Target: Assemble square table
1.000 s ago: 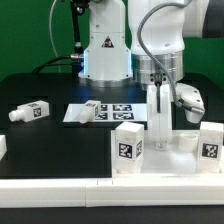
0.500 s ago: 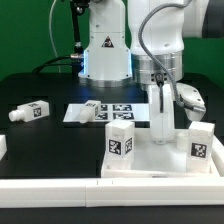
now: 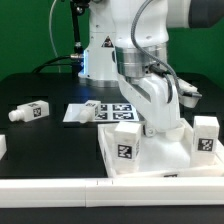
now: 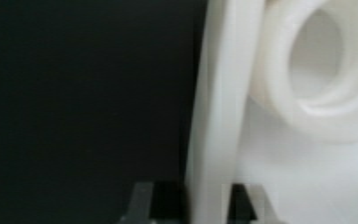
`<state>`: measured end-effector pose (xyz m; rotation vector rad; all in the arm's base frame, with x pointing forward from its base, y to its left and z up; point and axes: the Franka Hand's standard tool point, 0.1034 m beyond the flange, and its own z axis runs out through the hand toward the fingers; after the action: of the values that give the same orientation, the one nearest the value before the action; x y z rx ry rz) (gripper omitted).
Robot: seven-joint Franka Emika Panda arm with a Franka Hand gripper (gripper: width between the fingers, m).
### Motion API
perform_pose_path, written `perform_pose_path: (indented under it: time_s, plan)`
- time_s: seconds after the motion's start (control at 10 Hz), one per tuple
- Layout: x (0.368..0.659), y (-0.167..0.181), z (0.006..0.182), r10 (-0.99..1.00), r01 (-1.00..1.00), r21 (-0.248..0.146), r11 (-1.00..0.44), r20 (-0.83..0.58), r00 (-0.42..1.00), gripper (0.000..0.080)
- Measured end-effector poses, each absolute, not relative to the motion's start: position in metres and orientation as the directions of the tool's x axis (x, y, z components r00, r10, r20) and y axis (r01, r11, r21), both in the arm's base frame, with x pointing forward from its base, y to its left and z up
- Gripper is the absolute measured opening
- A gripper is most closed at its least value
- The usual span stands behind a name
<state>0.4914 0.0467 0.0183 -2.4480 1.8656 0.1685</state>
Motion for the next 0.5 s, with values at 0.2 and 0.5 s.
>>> perform_pose_path:
  time_s: [0.2,0.5]
  plan:
    - [0.488,0.039,0.017,-0.936,-0.942,0.017,-0.336,-0.121,0.331,0.0059]
    - [0.479,0.003,0.016,-0.767,-0.775,0.023,-0.631,-0.171,0.619,0.0068]
